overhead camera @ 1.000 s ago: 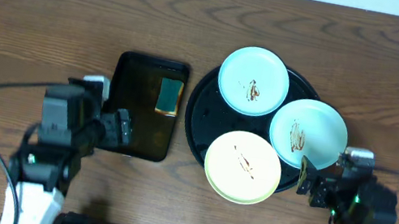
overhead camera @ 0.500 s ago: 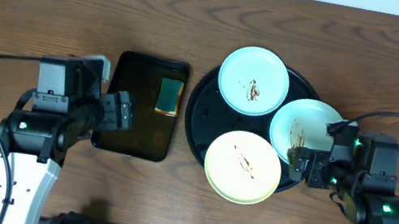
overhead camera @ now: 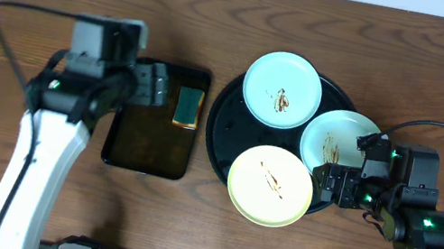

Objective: Clean dirty plates on tray and stack at the side
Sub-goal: 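Move left gripper over the sponge and right gripper to the yellow plate rim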

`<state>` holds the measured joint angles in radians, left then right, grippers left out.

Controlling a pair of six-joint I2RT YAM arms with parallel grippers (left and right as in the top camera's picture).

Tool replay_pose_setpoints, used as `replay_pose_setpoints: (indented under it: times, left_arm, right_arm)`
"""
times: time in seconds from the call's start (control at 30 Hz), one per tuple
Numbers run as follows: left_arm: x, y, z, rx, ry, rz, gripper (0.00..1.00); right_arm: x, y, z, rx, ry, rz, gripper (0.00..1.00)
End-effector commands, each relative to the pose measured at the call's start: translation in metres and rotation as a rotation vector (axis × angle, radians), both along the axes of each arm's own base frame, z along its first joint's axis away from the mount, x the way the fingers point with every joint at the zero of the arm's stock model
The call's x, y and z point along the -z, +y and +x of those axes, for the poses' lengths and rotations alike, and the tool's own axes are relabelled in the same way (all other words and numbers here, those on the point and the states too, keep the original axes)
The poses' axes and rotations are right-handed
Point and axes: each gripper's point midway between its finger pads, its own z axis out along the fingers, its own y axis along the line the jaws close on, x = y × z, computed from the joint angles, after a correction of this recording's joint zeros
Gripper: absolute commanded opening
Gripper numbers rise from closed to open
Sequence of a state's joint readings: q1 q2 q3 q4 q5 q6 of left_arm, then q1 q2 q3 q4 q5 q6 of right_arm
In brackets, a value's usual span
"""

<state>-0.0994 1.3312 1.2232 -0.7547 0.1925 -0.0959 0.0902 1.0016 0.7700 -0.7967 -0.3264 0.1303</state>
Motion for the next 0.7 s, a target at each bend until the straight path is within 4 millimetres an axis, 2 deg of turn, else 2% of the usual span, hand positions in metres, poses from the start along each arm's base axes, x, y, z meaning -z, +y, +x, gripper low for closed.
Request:
replay_pose_setpoints:
  times: [0.0, 0.17, 0.37, 0.5, 0.67]
  left_arm:
    - [0.028, -0.014, 0.010, 0.046, 0.068, 0.042, 0.86]
    - [0.063, -0.035, 0.024, 0.098, 0.134, 0.027, 0.85]
    - [0.095, -0.047, 0.041, 0.119, 0.161, 0.035, 0.84]
    - [0.117, -0.045, 0.046, 0.110, 0.199, 0.056, 0.81]
    - [0.143, -0.042, 0.044, 0.104, 0.261, 0.080, 0.79]
  right_arm:
    - [-0.005, 0.004, 0.001, -0.005, -0.005, 0.016, 0.91]
    - [-0.005, 0.004, 0.001, -0.005, -0.005, 0.015, 0.91]
    - [-0.005, 0.004, 0.001, -0.005, -0.004, 0.016, 0.92]
    - [-0.005, 0.004, 0.001, -0.005, -0.004, 0.016, 0.92]
    - [-0.005, 0.004, 0.001, -0.005, -0.005, 0.016, 0.97]
